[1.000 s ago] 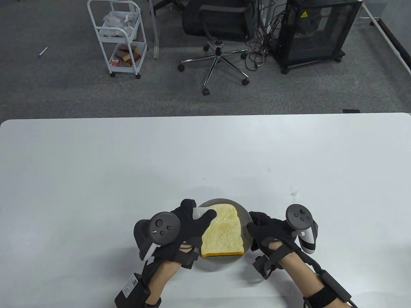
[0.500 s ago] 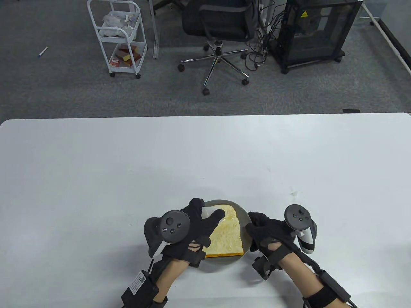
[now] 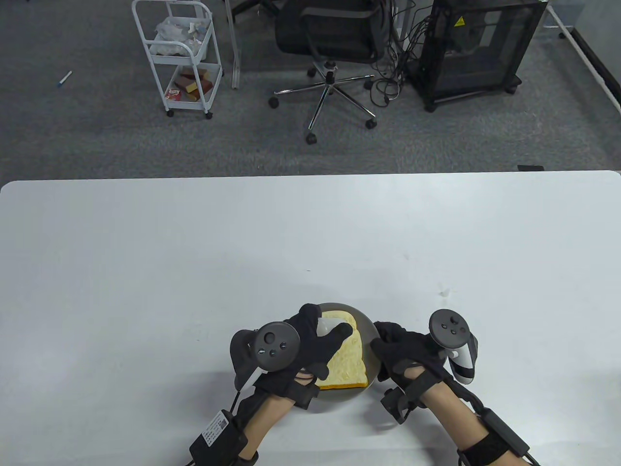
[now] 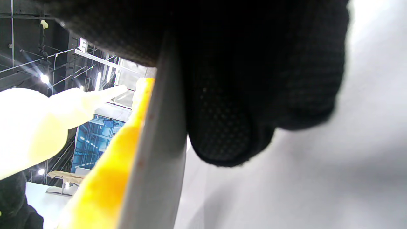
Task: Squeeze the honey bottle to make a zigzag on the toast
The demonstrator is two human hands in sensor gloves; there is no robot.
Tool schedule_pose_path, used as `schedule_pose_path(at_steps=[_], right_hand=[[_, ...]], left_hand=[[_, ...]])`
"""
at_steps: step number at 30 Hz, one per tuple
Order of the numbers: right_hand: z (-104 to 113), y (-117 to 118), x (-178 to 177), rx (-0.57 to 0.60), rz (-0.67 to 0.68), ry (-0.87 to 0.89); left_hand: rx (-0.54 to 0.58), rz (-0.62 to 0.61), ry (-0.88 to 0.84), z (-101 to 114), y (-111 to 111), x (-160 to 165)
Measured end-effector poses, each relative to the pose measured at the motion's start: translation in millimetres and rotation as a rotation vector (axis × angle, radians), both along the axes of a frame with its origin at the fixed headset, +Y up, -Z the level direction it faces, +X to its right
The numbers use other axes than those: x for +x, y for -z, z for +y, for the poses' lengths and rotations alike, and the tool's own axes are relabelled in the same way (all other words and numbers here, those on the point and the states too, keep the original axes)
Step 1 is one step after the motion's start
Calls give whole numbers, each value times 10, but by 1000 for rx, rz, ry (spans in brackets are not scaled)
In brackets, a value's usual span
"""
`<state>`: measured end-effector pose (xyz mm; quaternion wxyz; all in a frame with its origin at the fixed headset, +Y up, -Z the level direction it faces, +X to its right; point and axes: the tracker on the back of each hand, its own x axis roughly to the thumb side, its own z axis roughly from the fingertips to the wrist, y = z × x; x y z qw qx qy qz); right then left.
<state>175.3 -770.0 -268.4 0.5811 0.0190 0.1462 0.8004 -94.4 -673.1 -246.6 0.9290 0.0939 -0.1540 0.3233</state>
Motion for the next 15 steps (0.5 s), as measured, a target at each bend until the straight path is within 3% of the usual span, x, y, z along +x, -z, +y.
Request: schedule_pose_path(at_steps=[15], right_hand=[[0, 2, 7, 4, -1, 0]], left_hand=[[9, 1, -9, 11, -107, -118]])
